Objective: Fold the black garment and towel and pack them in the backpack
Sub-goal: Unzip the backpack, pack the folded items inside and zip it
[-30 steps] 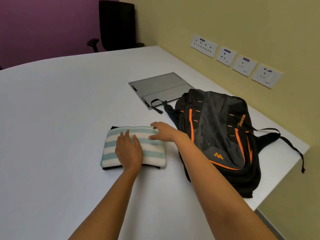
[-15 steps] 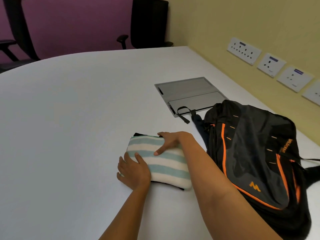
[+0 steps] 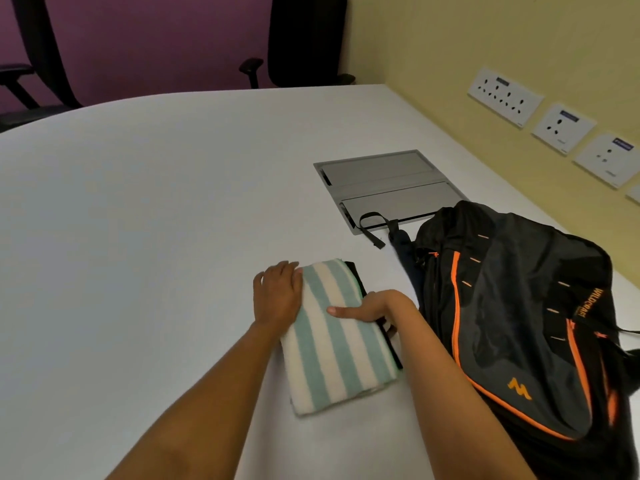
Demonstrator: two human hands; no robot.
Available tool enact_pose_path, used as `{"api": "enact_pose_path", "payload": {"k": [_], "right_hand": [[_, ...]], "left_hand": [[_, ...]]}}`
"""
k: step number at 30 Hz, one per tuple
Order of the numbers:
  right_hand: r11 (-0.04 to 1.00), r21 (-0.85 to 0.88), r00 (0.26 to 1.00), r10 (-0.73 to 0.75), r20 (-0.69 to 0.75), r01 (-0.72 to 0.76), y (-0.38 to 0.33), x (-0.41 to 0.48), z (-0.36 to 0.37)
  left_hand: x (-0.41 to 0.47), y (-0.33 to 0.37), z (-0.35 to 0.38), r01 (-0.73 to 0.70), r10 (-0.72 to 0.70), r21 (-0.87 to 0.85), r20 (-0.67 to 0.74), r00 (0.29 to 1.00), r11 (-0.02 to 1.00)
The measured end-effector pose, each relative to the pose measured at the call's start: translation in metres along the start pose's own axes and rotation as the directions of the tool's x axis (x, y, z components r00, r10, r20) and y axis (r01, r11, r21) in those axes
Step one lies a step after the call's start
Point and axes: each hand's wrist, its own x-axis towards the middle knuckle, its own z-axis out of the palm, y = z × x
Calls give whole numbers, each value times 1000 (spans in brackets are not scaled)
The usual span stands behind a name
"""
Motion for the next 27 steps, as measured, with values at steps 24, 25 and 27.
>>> {"api": "enact_pose_path", "payload": {"k": [24,25,27], "right_hand": [[488,833,960,-225,-168,260,29,-13,53],[470,838,952,-249,-176,278,29,-12,56],[428,860,948,-265,-174,278,29,-9,62]], "left_hand": [[-44,4,9,109,-101,-102,82,992,989],[-45,3,8,107,-98,-113,81,992,988],[-45,2,7,103,-94,-111,86,992,988]]}}
